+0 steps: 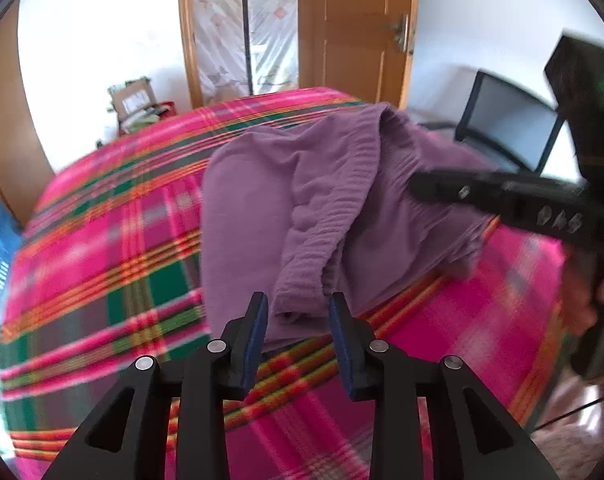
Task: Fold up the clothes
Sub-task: 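Grasp the garment's waistband edge with the right gripper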
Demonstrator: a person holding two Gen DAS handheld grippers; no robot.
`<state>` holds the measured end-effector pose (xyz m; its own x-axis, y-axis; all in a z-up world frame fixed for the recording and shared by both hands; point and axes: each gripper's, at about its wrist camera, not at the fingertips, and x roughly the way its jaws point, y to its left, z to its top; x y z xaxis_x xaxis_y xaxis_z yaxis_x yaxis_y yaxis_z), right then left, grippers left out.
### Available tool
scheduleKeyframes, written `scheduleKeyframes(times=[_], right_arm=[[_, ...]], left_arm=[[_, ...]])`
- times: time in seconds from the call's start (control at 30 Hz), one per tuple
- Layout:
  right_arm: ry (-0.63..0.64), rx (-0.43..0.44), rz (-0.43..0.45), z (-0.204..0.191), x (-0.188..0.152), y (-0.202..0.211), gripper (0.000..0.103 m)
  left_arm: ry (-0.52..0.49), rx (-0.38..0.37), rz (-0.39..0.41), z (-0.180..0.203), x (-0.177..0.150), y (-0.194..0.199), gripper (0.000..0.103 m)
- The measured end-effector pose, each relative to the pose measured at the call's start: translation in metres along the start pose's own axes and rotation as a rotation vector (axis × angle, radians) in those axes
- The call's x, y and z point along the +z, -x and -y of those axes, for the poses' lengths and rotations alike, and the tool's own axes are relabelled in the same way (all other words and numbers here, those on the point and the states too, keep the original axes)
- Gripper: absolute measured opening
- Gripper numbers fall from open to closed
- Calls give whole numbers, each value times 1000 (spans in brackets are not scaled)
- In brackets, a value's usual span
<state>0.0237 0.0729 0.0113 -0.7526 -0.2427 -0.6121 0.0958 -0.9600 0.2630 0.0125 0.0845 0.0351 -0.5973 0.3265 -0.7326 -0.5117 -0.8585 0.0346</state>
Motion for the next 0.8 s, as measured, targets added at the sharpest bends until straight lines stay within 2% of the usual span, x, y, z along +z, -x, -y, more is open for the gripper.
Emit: scheduleKeyframes(times=[0.1, 0.2, 0.33, 0.57, 0.67, 0.8], right_arm=[[-11, 2, -1, 0, -2, 0, 12], [-19, 6, -2, 2, -2, 0, 12], [-21, 7, -4, 2, -1, -2, 12], [-42, 13, -6, 5, -3, -5, 12], [-43, 12, -6, 5, -5, -4, 12], [-46, 9, -6, 6, -5, -5, 12]], left_arm=[[-48, 38, -7, 5, -1, -5, 34], [-144, 91, 10, 17, -7, -6, 37], [-202, 78, 22, 23, -13, -4, 41], [-221, 107, 53, 22, -5, -9, 43], [-225, 141, 59, 24, -1, -14, 43], [-202, 126, 74, 17, 2, -16, 43]])
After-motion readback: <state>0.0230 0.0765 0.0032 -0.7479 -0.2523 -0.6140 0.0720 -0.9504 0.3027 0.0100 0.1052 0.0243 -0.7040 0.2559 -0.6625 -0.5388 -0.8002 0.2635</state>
